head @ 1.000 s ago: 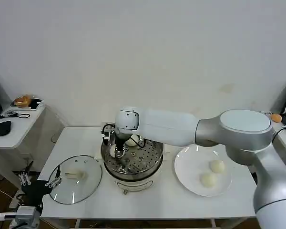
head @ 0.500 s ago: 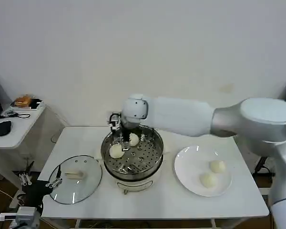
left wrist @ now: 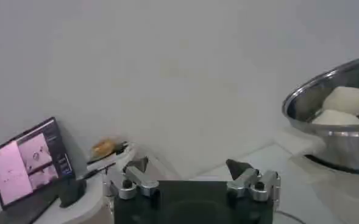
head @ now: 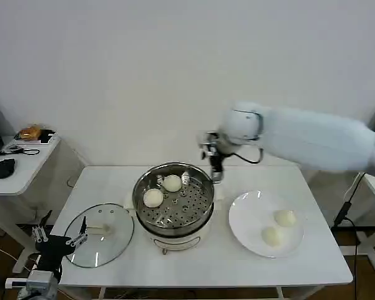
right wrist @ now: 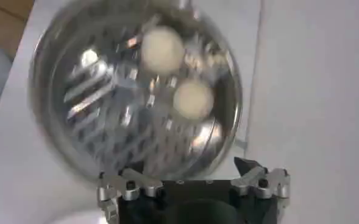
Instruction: Take steamed baozi put them in steamer then cover it.
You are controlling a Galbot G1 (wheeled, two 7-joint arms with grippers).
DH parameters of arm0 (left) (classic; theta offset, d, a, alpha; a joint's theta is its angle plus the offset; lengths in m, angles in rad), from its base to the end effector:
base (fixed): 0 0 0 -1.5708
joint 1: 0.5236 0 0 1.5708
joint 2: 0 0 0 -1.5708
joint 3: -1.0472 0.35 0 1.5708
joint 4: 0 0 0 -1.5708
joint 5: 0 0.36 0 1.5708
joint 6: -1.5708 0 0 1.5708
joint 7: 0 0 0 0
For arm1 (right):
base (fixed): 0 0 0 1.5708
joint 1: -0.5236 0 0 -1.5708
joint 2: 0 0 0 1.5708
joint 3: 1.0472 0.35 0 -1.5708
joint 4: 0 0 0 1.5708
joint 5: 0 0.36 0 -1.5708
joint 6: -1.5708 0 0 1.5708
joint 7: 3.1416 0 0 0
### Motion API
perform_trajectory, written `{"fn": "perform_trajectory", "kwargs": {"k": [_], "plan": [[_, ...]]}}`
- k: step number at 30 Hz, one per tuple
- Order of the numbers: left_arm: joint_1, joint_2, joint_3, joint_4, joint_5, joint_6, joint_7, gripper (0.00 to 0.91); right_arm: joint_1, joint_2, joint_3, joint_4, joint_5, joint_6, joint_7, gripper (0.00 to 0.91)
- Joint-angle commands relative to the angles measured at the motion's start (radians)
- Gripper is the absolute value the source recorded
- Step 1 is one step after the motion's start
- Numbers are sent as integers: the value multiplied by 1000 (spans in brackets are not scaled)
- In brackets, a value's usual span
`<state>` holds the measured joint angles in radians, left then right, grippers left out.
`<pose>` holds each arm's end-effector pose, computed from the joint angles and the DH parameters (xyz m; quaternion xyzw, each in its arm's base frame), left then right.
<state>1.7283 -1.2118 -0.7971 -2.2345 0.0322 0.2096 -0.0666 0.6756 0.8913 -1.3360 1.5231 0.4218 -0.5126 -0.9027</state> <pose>0.1535 0.1168 -0.2443 0.0521 -0.9664 -0.2395 0.0778 0.5119 0.0374 -0.0252 0.5074 -0.5664 0.5759 0.3002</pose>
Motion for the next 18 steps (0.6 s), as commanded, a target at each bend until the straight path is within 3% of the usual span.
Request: {"fn": "perform_trajectory", "kwargs": {"k": [1, 10, 18], "plan": [[-3, 2, 6, 3, 2, 2, 1, 907, -67, -403, 1, 147, -227, 125, -87, 907], [0, -8, 27, 12, 19, 2, 1, 907, -366, -531, 174, 149, -381, 206, -109, 907], [14, -14, 31, 12, 37, 1, 3, 907, -621, -527, 370, 106, -480, 239, -105, 907]]}}
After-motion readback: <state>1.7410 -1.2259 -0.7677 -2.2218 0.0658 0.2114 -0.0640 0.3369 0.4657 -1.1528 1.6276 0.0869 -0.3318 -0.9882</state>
